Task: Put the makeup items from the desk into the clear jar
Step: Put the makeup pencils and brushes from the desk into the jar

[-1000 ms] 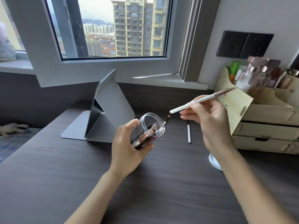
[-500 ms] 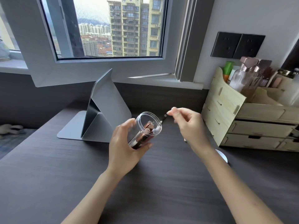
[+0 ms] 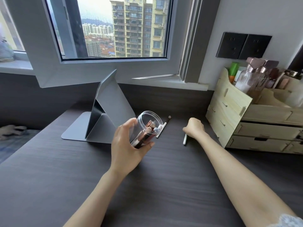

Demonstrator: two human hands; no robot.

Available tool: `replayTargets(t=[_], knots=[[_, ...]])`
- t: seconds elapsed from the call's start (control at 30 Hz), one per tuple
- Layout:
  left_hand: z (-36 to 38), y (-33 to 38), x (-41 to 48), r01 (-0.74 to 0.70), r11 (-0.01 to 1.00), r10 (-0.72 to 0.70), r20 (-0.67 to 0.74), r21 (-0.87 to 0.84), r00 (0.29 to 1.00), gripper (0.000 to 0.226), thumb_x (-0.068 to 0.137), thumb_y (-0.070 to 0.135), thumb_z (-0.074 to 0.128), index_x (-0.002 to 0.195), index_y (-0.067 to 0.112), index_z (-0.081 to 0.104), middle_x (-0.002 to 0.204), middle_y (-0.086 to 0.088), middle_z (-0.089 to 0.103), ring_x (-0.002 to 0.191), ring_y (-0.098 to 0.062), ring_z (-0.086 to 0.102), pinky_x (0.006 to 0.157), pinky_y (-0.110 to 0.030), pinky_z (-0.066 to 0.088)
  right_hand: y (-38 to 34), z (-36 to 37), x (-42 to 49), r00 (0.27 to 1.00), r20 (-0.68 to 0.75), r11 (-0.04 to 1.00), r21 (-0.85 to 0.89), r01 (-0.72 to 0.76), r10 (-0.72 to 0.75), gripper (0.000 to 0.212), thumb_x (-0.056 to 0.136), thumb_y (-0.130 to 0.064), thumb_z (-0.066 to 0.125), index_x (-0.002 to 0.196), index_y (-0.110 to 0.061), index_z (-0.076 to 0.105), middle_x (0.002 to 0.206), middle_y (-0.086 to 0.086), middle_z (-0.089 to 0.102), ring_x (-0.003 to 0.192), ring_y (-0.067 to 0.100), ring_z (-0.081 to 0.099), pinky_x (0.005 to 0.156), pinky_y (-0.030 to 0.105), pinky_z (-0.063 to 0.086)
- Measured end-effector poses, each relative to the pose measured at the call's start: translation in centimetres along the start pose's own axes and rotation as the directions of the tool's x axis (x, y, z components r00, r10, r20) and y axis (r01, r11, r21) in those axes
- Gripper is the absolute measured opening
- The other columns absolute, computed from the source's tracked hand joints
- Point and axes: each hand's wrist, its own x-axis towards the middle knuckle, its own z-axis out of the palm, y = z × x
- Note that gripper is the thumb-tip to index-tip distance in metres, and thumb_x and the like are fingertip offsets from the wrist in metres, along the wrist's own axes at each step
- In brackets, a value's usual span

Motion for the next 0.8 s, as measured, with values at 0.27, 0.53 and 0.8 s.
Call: replayTargets(t=[0.27, 0.53, 0.8], knots=[[0.1, 0.1, -0.2, 0.016, 1.000, -0.016, 0.020, -0.023, 1.000, 0.076, 0.055, 0.023, 0.089, 0.120, 0.015, 0.052, 0.113, 0.006, 0.054, 0.104, -0.001, 0.046, 0.089, -0.003, 0.033, -2.5, -8.0, -8.2, 0.941, -0.307, 0.113, 0.939, 0.324, -0.141, 0.021, 0.085, 0.008, 0.052, 0.097, -0.008, 0.056, 0.067, 0.009, 0.061, 0.045, 0.007, 0.058, 0.042, 0.017, 0.047], [0.3, 0.7, -0.5, -0.020, 0.999, 0.021, 0.051, -0.025, 0.998, 0.074, 0.053, 0.032, 0.082, 0.119, 0.030, 0.047, 0.114, 0.026, 0.049, 0.106, 0.013, 0.042, 0.090, -0.007, 0.034, -4.8, -6.3, -14.4, 0.749, -0.447, 0.368, 0.672, 0.642, -0.490, 0.011, 0.087, -0.009, 0.062, 0.088, 0.000, 0.067, 0.084, 0.002, 0.070, 0.070, 0.006, 0.065, 0.063, 0.027, 0.056], [0.3, 0.3, -0.4, 0.021, 0.998, -0.018, 0.067, -0.051, 0.998, 0.073, 0.053, 0.032, 0.083, 0.118, 0.016, 0.053, 0.115, 0.004, 0.058, 0.106, -0.004, 0.049, 0.090, -0.007, 0.034, -4.4, -6.9, -14.7, 0.688, -0.629, 0.195, 0.671, 0.715, -0.361, 0.011, 0.087, -0.010, 0.058, 0.087, -0.021, 0.056, 0.079, 0.007, 0.065, 0.068, 0.006, 0.061, 0.065, 0.020, 0.049]])
